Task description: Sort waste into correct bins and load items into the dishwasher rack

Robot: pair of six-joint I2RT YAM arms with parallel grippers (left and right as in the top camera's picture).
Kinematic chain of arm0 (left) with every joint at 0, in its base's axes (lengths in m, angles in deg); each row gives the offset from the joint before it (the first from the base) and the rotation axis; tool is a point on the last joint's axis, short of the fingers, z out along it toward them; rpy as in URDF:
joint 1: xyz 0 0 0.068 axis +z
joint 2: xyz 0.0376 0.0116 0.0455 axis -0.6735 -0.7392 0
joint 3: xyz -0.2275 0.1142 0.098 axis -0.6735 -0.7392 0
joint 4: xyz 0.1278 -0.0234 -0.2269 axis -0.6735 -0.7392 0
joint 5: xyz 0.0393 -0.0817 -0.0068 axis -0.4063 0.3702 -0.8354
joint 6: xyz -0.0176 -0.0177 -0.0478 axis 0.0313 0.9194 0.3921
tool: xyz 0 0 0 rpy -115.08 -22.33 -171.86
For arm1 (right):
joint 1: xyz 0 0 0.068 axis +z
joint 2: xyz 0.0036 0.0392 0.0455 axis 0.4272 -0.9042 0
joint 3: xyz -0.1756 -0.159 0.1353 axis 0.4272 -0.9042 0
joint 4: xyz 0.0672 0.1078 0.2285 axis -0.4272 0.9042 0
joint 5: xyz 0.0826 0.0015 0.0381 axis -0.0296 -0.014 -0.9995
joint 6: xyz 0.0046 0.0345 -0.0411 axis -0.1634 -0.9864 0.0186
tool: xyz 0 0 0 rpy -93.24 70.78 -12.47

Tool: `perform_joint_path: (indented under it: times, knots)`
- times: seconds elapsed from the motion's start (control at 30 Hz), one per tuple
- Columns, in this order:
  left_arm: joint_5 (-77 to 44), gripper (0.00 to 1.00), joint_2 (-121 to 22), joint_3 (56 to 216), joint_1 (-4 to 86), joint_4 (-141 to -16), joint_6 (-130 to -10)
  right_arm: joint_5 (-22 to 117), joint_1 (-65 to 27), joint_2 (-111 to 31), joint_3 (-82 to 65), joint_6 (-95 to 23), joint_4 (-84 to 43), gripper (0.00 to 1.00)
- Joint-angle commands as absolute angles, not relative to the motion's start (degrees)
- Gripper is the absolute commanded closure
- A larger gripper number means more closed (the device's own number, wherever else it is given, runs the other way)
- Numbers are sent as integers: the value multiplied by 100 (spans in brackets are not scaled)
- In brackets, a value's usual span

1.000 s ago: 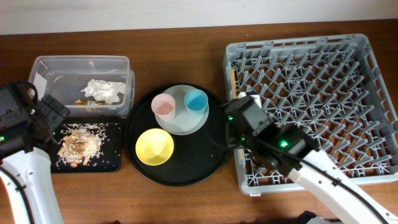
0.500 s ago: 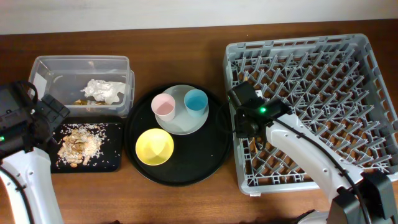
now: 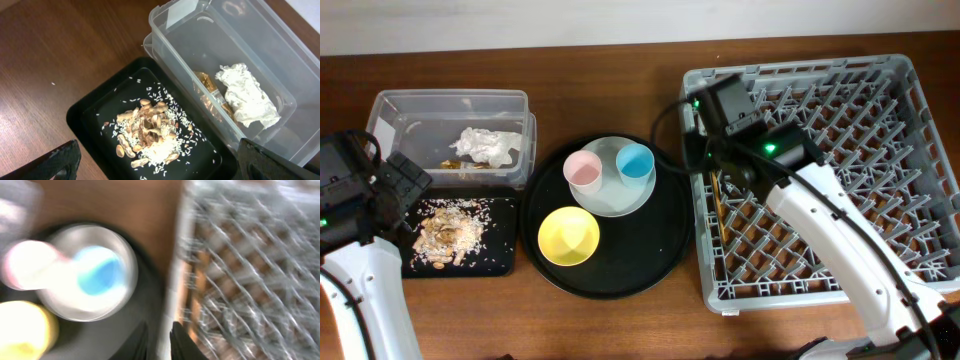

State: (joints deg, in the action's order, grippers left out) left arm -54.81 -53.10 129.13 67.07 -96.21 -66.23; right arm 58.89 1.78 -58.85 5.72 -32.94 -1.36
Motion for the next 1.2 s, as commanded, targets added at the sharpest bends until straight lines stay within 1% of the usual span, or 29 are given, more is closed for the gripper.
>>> perform_joint_path:
  times: [0.0,0.03,0.1,0.17,0.23,0.3,0.53,0.63,0.7,0.73,0.8,0.87,0.93,0.97,1.03,1.07,1.17]
  knots:
    - [-5481,1,-5314,12924,6726,-9625,-6654,4641,169,-6146,692,-2455,-825,73]
    - [-5481,1,-5314,12924,6726,-9625,-6654,4641,172,-6406,692,-2435,-980,59]
    - [-5479,1,-5314,12924,6726,-9625,-6654,4378,285,-7046,692,-2431,-1290,59]
    - [-5479,1,-5314,12924,6726,-9625,-6654,4304,550,-7518,692,-2167,-1570,59]
    - [-5479,0,-5314,12924,6726,-9625,-6654,4352,897,-7883,692,-1751,-1808,63]
    - [-5479,1,-5314,12924,6726,-9625,-6654,4866,1109,-8054,692,-1751,-1858,67]
    - [-5481,1,-5314,12924,6726,-9625,-6654,4870,1107,-8397,664,-1754,-1705,70]
    - [-5481,1,-5314,12924,6726,-9625,-6654,5473,1103,-8408,664,-1756,-1646,74]
    - [-5479,1,-5314,12924,6726,-9625,-6654,5473,1103,-8408,664,-1756,-1539,78]
    - [-5479,1,-5314,12924,6726,-9625,-6654,5473,1103,-8408,664,-1756,-1487,82]
    - [-5481,1,-5314,12924,6726,-9625,-6654,5471,1103,-8408,668,-1758,-1439,96]
    - [-5479,1,-5314,12924,6726,-9625,-6654,5456,1103,-8272,865,-1756,-1288,96]
    - [-5481,1,-5314,12924,6726,-9625,-6654,5301,1083,-7920,1449,-1754,-964,96]
    - [-5479,1,-5314,12924,6726,-9625,-6654,5093,1000,-7697,1940,-1751,-693,96]
    - [-5479,1,-5314,12924,6726,-9625,-6654,4496,543,-7481,2764,-1747,-127,96]
    - [-5481,1,-5314,12924,6726,-9625,-6654,3946,110,-7472,3079,-1686,146,96]
    - [-5481,1,-5314,12924,6726,-9625,-6654,1474,-1433,-7695,3064,-1489,329,96]
